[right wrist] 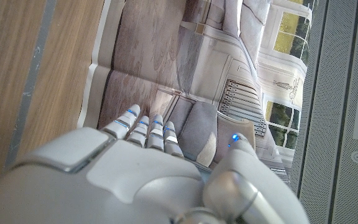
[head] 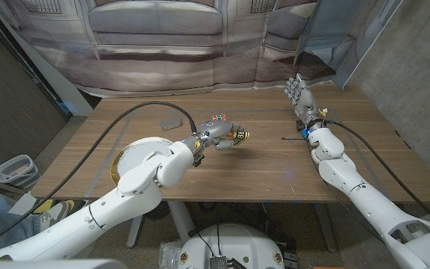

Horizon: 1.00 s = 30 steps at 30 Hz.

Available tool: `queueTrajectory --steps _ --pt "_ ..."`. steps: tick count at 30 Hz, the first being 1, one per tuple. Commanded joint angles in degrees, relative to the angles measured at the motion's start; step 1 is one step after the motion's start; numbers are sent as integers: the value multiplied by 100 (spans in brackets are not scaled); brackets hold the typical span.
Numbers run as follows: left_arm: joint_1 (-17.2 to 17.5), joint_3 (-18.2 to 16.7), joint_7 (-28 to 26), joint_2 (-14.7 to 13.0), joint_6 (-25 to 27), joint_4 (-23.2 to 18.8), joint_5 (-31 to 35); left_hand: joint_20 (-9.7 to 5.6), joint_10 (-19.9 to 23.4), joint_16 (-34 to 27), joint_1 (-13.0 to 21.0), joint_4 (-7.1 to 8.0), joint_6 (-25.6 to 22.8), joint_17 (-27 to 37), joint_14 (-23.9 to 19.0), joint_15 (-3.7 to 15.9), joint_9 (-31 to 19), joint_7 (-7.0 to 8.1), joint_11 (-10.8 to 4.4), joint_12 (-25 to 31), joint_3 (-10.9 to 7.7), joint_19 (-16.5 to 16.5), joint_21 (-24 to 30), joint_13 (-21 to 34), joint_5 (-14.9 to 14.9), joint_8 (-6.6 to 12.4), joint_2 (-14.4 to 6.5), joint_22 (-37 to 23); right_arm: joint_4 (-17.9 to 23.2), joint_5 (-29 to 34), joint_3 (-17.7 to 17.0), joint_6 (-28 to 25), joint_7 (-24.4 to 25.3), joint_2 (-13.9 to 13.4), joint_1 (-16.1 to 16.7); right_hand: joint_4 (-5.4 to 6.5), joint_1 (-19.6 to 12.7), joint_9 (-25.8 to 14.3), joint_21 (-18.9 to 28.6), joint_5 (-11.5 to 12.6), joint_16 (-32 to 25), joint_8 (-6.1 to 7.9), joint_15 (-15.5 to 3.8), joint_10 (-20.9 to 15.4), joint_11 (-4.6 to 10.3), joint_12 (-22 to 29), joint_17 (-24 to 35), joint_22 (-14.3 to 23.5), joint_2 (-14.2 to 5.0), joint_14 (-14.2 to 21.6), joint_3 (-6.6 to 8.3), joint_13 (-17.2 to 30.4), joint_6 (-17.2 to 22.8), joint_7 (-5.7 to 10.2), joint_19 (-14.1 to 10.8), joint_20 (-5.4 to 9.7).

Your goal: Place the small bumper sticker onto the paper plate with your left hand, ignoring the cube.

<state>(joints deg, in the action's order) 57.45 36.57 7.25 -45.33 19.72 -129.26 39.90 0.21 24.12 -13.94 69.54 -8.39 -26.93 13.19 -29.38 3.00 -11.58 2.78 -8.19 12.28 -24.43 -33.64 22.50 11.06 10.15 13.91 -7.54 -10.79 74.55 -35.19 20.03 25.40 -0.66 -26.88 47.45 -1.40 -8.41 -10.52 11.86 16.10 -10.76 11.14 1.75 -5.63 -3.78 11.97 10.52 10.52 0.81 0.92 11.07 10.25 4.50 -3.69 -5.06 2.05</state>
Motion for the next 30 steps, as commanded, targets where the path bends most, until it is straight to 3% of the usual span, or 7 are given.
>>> queueTrajectory --steps 1,30 --pt "117 -109 82 -139 118 -236 101 28 35 31 -27 45 -58 22 -41 325 -15 -6 8 -11 -16 -29 50 30 -2 -29 41 -21 -56 -17 9 22 -44 17 -20 -25 -4 -10 -11 -2 -1 -3 35 -39 -18 -15 13 18 -57 32 -3 20 12 25 -66 56" --pt "694 -474 -95 -405 508 -751 247 37 41 54 -43 49 -77 37 -66 339 -17 10 -10 -33 -7 -30 67 32 -6 -49 63 -18 59 7 47 -23 -35 8 1 -36 -6 -10 -12 -11 -2 -3 37 -35 -4 -17 15 18 -63 33 -17 20 12 15 -68 63"
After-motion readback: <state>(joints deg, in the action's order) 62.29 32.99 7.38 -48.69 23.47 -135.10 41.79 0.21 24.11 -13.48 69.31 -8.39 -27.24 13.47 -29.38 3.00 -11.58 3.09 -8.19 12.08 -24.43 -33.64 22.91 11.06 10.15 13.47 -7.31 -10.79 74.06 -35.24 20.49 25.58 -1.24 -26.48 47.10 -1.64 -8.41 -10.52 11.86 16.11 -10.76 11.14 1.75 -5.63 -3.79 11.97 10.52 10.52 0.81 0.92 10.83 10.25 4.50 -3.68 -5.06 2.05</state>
